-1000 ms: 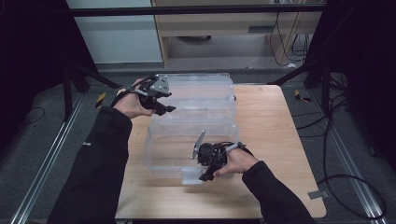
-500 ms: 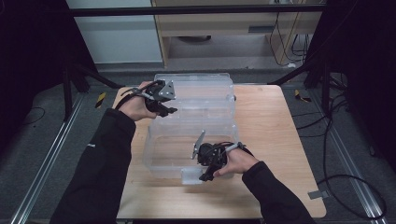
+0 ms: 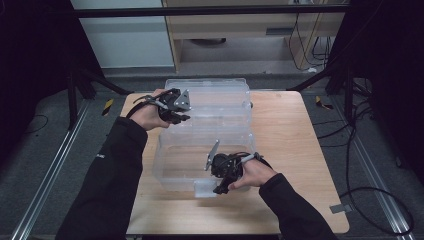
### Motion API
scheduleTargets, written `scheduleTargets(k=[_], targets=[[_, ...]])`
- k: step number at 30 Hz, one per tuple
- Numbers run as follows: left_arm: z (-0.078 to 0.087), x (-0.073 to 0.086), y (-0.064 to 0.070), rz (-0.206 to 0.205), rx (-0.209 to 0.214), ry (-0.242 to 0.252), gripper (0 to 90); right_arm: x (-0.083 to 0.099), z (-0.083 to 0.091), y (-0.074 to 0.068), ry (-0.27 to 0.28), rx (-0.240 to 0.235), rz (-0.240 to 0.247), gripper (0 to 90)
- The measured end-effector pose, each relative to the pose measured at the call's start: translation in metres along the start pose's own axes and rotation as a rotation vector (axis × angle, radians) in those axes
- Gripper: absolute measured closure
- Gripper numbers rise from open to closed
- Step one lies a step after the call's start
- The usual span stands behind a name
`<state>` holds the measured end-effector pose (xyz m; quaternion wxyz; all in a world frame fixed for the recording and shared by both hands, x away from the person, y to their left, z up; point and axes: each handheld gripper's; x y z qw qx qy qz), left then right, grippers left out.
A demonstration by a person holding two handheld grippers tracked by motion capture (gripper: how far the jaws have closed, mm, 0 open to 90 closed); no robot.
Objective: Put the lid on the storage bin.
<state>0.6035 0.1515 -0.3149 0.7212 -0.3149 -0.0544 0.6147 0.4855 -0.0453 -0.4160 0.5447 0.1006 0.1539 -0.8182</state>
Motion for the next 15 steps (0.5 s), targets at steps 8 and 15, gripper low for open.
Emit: scheduleTargets(k=[8, 15], targets=[[-0.0015, -0.0065, -0.0023, -0.015, 0.006, -0.026, 75.8, 0.0001, 0.0001, -0.0002, 0.0, 0.004, 0.0, 43.6], [0.0016, -0.0099, -0.0013, -0.021, 0.024, -0.037, 79.5, -0.0004, -0.0002, -0.0005, 0.001, 0.011, -0.007, 44.0]])
Point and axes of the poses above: each handheld gripper's, and its own axes: z roughly backward along the jaws, x roughly out of its underside, y roughly to its right, and after that the axes turned 12 degrees about -z, right-handed
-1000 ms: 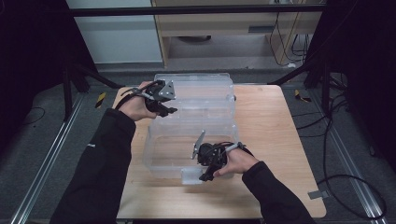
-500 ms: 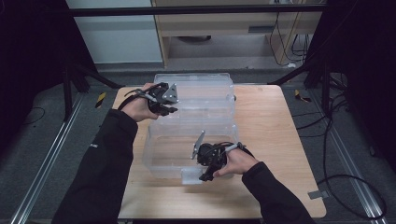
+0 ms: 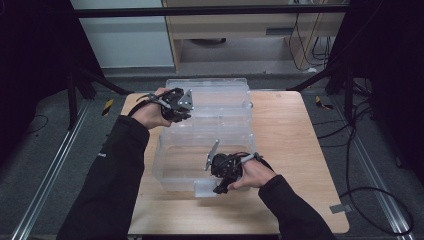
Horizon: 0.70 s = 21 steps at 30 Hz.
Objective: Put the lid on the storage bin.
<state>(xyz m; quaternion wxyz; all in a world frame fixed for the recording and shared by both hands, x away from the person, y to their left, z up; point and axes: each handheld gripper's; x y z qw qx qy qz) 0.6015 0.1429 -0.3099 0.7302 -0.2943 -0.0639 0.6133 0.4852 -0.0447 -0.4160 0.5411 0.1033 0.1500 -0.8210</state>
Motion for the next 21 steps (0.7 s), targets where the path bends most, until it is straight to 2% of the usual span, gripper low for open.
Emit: scheduleTargets(k=[5, 12, 21], targets=[[0.002, -0.003, 0.0, -0.028, 0.007, -0.012, 81.7, 0.0, 0.0, -0.001, 0.003, 0.01, 0.003, 44.2], [0.005, -0.003, 0.001, -0.02, 0.025, 0.004, 84.4, 0.0, -0.001, -0.001, 0.008, 0.018, -0.004, 44.4], [0.014, -0.008, 0.006, -0.043, 0.04, 0.0, 86.2, 0.0, -0.001, -0.001, 0.004, 0.017, -0.009, 44.8]])
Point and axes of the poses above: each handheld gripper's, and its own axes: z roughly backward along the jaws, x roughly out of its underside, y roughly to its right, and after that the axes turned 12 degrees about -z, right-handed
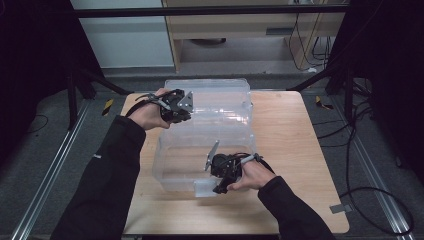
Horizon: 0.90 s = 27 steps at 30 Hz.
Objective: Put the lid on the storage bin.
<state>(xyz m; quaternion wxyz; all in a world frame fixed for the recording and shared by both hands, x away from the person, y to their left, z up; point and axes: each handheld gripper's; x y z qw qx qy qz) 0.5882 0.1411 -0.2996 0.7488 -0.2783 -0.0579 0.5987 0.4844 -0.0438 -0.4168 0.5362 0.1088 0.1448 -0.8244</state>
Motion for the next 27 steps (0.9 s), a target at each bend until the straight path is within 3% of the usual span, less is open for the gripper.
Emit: scheduleTargets(k=[16, 27], targets=[[0.023, -0.006, 0.033, -0.047, -0.009, 0.027, 86.3, 0.0, 0.0, 0.0, -0.001, 0.001, 0.001, 44.7], [0.031, -0.007, 0.054, -0.044, 0.002, 0.066, 86.2, 0.002, 0.0, -0.002, 0.009, 0.008, 0.007, 44.4]])
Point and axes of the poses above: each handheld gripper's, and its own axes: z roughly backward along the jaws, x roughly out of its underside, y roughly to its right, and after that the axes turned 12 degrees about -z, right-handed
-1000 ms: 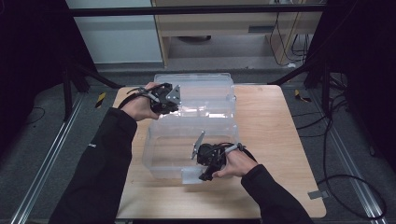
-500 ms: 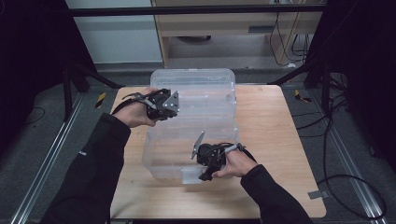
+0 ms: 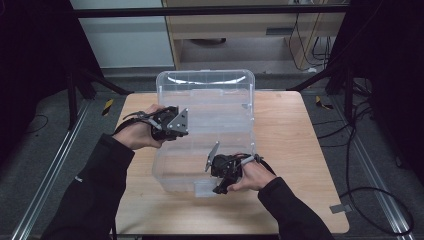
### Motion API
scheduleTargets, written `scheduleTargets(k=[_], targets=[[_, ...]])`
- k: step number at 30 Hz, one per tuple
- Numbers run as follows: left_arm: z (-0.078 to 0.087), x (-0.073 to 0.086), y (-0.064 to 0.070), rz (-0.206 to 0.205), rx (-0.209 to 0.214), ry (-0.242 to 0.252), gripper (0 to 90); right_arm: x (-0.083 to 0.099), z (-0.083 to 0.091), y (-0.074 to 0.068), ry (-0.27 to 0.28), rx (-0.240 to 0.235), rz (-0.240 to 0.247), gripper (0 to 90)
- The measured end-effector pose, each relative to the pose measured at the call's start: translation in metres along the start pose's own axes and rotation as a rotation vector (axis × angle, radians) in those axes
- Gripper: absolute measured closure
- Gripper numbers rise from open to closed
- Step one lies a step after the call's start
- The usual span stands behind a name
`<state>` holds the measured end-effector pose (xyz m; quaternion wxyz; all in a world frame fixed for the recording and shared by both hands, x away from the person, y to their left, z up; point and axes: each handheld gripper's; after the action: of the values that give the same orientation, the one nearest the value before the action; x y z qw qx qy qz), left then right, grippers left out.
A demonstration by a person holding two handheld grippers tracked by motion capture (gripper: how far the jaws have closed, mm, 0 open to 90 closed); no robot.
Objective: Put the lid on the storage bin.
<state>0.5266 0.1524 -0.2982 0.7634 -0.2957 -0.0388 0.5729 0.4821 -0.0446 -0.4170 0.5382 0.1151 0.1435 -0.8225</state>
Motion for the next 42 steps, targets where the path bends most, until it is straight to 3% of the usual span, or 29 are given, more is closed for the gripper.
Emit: scheduleTargets(k=[13, 19, 28, 35, 42], targets=[[0.003, 0.001, 0.019, 0.008, 0.031, 0.034, 86.3, 0.002, 0.0, -0.001, 0.017, 0.002, 0.017, 43.8], [0.003, -0.002, 0.021, 0.007, 0.028, 0.006, 85.6, 0.002, -0.001, -0.005, 0.006, 0.031, 0.044, 40.2], [0.003, -0.003, 0.021, 0.009, 0.033, 0.005, 85.0, 0.01, 0.001, -0.014, 0.057, 0.087, 0.069, 36.7], [0.003, -0.003, 0.021, 0.006, 0.034, 0.004, 84.9, 0.016, 0.019, -0.015, 0.147, 0.066, 0.053, 37.3], [0.003, -0.003, 0.021, 0.01, 0.034, 0.002, 84.9, 0.031, 0.052, -0.016, 0.295, 0.058, 0.011, 43.4]])
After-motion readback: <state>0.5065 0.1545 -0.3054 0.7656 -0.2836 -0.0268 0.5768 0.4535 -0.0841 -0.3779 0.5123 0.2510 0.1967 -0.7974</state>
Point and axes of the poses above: each handheld gripper's, and its own axes: z roughly backward along the jaws, x roughly out of its underside, y roughly to its right, and after that the axes turned 12 degrees about -z, right-handed
